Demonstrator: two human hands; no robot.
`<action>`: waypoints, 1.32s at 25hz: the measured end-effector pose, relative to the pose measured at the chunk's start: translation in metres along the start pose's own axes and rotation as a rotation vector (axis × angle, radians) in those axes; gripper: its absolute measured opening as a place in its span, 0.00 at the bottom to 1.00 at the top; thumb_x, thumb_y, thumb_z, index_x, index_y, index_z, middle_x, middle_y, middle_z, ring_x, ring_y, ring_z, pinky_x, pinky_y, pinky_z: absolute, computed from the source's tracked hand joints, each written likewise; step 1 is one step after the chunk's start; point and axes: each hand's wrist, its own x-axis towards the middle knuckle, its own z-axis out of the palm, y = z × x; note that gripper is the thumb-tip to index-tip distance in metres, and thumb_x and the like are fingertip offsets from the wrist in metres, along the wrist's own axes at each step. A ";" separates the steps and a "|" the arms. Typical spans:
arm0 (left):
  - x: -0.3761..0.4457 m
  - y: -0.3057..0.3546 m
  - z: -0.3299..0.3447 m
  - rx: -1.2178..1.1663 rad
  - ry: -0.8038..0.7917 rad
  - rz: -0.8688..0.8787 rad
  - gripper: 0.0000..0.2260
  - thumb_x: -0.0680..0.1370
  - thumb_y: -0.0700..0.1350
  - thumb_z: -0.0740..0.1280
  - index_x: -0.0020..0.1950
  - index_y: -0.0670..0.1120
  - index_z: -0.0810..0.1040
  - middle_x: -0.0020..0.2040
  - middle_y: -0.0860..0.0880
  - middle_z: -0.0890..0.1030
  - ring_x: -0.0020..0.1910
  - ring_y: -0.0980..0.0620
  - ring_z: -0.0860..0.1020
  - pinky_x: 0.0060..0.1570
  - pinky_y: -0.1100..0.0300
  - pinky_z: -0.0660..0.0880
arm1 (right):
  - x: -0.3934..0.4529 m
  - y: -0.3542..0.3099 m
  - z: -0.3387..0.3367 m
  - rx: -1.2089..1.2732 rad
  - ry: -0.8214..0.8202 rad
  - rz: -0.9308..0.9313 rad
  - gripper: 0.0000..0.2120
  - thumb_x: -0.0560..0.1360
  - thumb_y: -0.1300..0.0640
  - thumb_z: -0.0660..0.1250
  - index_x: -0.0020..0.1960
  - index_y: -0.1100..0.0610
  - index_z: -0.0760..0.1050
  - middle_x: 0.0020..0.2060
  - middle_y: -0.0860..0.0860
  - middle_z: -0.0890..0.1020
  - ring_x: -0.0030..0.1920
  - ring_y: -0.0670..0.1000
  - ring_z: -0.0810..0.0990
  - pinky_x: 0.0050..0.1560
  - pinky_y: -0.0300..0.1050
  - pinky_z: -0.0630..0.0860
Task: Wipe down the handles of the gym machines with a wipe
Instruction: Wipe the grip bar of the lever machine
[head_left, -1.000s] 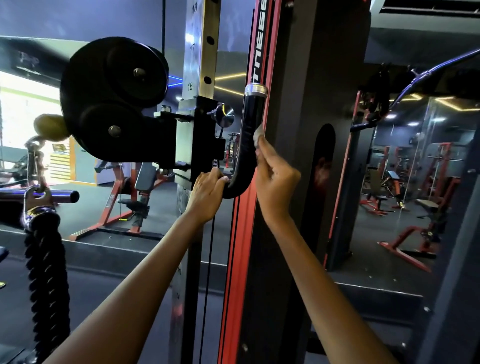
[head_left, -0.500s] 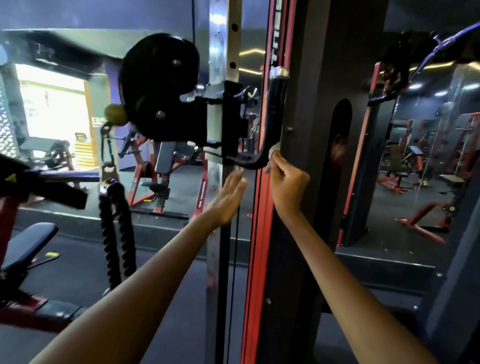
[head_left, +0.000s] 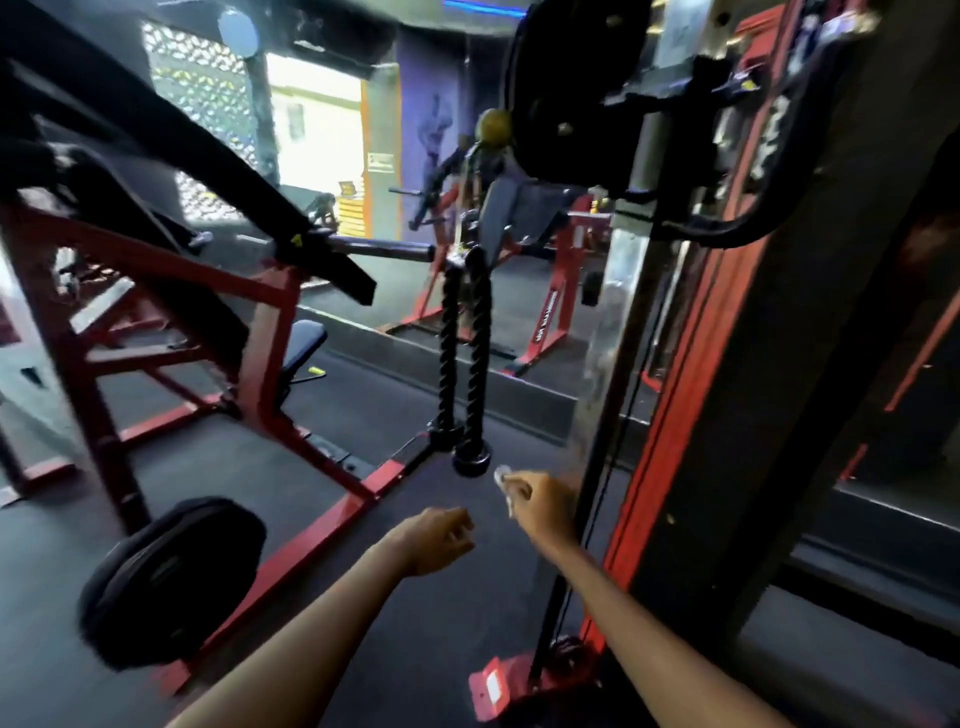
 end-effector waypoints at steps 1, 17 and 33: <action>-0.018 -0.022 0.008 -0.003 -0.012 -0.057 0.13 0.79 0.48 0.64 0.61 0.45 0.74 0.58 0.48 0.79 0.57 0.48 0.77 0.54 0.59 0.70 | -0.014 -0.002 0.026 0.006 -0.089 0.031 0.24 0.76 0.48 0.63 0.27 0.63 0.72 0.28 0.60 0.75 0.27 0.53 0.75 0.31 0.44 0.67; -0.093 -0.224 0.010 -0.021 -0.049 -0.559 0.23 0.78 0.51 0.64 0.70 0.41 0.66 0.68 0.43 0.69 0.68 0.47 0.68 0.64 0.59 0.64 | -0.016 -0.080 0.255 -0.133 -0.718 0.047 0.10 0.74 0.56 0.68 0.42 0.63 0.81 0.40 0.62 0.83 0.43 0.57 0.83 0.41 0.42 0.75; 0.182 -0.346 -0.079 0.068 -0.239 -0.380 0.23 0.78 0.49 0.64 0.69 0.38 0.67 0.68 0.41 0.71 0.66 0.45 0.70 0.62 0.57 0.65 | 0.223 -0.027 0.369 -0.122 -0.545 0.334 0.09 0.74 0.58 0.67 0.48 0.64 0.82 0.48 0.61 0.83 0.51 0.56 0.80 0.44 0.42 0.70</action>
